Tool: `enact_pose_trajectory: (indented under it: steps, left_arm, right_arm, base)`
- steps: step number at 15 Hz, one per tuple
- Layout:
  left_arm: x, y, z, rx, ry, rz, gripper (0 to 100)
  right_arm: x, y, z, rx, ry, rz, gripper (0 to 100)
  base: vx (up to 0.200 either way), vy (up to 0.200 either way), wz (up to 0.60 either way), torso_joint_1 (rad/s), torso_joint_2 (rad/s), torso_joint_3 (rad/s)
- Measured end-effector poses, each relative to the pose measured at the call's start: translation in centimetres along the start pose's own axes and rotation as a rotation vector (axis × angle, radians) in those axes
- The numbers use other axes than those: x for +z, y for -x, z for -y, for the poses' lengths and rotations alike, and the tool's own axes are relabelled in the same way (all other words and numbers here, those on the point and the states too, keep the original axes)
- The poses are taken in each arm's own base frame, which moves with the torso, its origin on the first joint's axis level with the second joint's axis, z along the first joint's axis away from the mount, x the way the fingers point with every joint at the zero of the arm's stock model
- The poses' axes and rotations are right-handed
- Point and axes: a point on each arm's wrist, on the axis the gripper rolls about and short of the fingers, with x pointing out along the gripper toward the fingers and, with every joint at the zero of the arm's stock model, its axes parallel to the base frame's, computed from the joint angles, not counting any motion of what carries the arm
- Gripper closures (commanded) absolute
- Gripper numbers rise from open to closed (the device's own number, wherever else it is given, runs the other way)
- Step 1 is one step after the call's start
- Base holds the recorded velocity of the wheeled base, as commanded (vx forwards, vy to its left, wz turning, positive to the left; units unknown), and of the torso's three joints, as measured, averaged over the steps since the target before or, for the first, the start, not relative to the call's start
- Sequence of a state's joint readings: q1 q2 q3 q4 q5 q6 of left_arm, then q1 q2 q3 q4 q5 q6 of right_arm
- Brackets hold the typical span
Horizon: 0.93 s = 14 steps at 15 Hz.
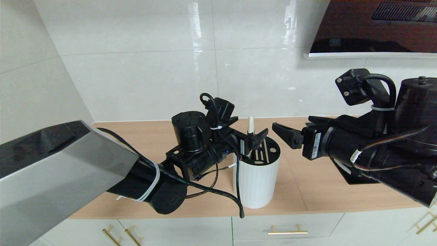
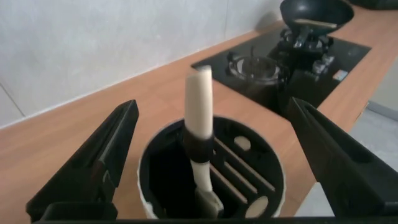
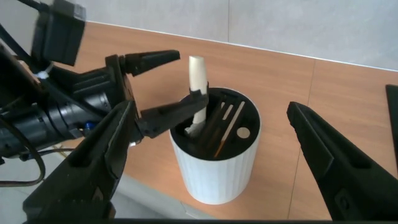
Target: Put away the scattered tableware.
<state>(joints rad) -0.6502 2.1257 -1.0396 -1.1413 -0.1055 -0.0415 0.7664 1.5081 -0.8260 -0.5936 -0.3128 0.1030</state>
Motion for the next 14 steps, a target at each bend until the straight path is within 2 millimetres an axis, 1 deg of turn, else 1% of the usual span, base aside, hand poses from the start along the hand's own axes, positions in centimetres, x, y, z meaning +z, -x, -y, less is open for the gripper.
enact_pose_trajectory:
  steps: [2,4,6,8,10,11,12,14]
  left_arm:
    - [0.4,0.1,0.0,0.009,-0.001,0.013,0]
    - [1.8,0.5,0.0,0.038,-0.007,0.076,0]
    - [4.5,1.5,0.0,0.095,-0.014,0.172,0]
    - [8.0,3.7,-0.3,0.159,-0.019,0.293,0]
    - [10.7,7.0,-1.4,0.217,-0.032,0.366,0]
    - [11.8,9.5,-2.1,0.256,-0.043,0.389,0]
    - [12.5,11.9,-2.5,0.292,-0.052,0.397,0]
    - [13.6,17.4,-2.6,0.351,-0.064,0.397,0]
  right_arm:
    - [-0.1,0.0,0.0,0.0,0.001,-0.002,0]
    - [0.0,0.0,0.0,0.0,0.0,0.001,0]
    - [0.2,0.1,0.3,-0.01,-0.005,0.009,0]
    - [0.5,0.6,1.4,-0.045,-0.011,0.023,0]
    - [0.9,1.8,2.8,-0.084,-0.016,0.045,0]
    - [1.1,3.2,3.6,-0.104,-0.017,0.065,0]
    - [0.9,4.7,4.2,-0.117,-0.017,0.076,0]
    - [-0.1,8.6,5.6,-0.145,-0.018,0.097,0]
  base:
    - [0.0,0.0,0.0,0.0,0.0,0.0]
    - [0.0,0.0,0.0,0.0,0.0,0.0]
    - [0.0,0.0,0.0,0.0,0.0,0.0]
    - [0.0,0.0,0.0,0.0,0.0,0.0]
    - [0.0,0.0,0.0,0.0,0.0,0.0]
    - [0.0,0.0,0.0,0.0,0.0,0.0]
    - [0.0,0.0,0.0,0.0,0.0,0.0]
    - [0.0,0.0,0.0,0.0,0.0,0.0]
